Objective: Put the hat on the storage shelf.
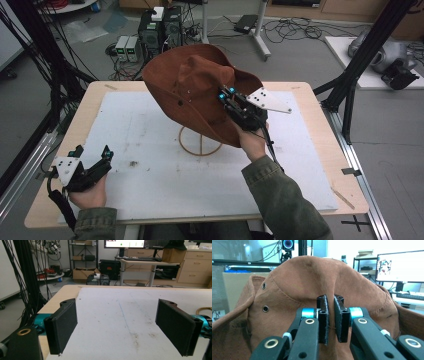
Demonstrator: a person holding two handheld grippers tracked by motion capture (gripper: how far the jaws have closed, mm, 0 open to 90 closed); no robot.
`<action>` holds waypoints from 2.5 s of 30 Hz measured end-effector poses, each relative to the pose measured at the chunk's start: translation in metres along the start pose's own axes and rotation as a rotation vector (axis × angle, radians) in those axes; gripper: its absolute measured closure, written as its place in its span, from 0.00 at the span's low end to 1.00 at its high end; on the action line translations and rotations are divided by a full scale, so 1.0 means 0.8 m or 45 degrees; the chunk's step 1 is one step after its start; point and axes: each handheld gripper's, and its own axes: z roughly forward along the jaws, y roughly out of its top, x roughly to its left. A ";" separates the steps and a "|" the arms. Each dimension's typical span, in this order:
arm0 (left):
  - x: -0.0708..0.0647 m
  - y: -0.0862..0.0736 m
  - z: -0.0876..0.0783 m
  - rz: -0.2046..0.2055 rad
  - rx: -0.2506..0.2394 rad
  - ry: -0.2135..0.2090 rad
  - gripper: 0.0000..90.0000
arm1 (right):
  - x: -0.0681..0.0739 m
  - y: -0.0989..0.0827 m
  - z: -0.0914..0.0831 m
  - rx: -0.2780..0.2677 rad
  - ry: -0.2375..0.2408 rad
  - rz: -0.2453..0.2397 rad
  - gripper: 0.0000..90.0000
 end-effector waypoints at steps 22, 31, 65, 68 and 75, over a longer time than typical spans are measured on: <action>0.000 0.000 0.000 0.001 0.000 -0.002 0.20 | 0.003 0.001 -0.003 -0.001 0.041 0.037 0.46; -0.001 0.000 0.000 0.002 -0.002 -0.001 0.20 | -0.007 0.006 -0.014 -0.032 -0.027 0.072 0.22; -0.003 0.000 -0.001 0.008 -0.004 -0.002 0.20 | -0.072 -0.026 -0.118 0.002 -0.438 0.065 0.13; -0.003 0.000 -0.001 0.005 -0.007 -0.001 0.20 | -0.076 -0.032 -0.128 0.006 -0.472 0.055 0.13; -0.005 0.000 -0.002 -0.001 -0.004 -0.002 0.20 | -0.085 -0.052 -0.148 0.038 -0.540 0.070 0.13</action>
